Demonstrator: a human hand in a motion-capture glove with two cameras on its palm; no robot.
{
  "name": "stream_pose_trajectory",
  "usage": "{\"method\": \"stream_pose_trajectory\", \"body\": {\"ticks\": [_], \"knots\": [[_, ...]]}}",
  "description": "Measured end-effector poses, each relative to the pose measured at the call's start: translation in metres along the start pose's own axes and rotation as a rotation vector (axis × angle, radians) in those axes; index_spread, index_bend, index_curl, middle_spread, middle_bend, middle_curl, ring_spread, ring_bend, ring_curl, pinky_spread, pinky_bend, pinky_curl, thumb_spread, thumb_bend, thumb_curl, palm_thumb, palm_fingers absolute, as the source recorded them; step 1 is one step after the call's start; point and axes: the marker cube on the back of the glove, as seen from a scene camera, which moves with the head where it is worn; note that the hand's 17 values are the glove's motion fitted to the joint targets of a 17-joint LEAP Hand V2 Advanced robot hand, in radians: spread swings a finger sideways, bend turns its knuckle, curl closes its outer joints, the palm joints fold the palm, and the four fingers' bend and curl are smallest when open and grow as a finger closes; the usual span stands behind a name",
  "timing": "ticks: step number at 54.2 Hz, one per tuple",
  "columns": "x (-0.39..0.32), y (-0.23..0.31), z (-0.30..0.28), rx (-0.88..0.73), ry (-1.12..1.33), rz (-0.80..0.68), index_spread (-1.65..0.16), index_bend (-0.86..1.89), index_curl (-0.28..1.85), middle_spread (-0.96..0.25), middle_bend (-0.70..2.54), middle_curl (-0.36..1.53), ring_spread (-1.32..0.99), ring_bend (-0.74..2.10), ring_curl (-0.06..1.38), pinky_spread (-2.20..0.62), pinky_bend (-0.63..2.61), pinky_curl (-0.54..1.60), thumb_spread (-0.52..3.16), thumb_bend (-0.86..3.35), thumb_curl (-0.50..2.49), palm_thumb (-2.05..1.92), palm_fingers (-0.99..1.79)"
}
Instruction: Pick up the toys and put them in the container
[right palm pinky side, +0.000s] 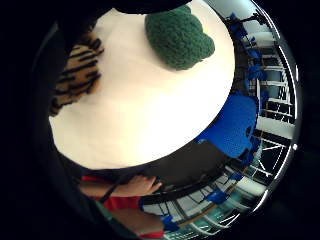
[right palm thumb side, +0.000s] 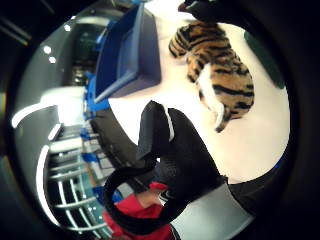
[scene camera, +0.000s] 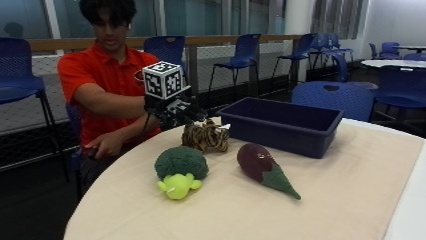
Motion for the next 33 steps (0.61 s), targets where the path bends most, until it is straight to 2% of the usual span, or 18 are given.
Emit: {"method": "stream_pose_trajectory", "body": {"ticks": [6,13,33], "knots": [[0.005,0.002,0.001,0.004,0.007,-0.001,-0.25,0.23,0.1,-0.1,0.17,0.07,-0.07,0.17,0.03,0.02,0.44,0.13,0.79,-0.02,0.02,-0.03,0.02],[0.014,0.004,0.0,0.014,-0.01,0.008,-0.31,0.24,0.16,-0.12,0.18,0.12,-0.09,0.19,0.06,0.02,0.47,0.18,1.06,-0.03,0.05,-0.04,-0.01],[0.01,0.001,0.009,0.011,-0.059,-0.028,-0.36,0.2,0.26,-0.14,0.17,0.21,-0.11,0.19,0.12,0.03,0.48,0.25,1.28,-0.04,0.12,-0.05,-0.04]]}}
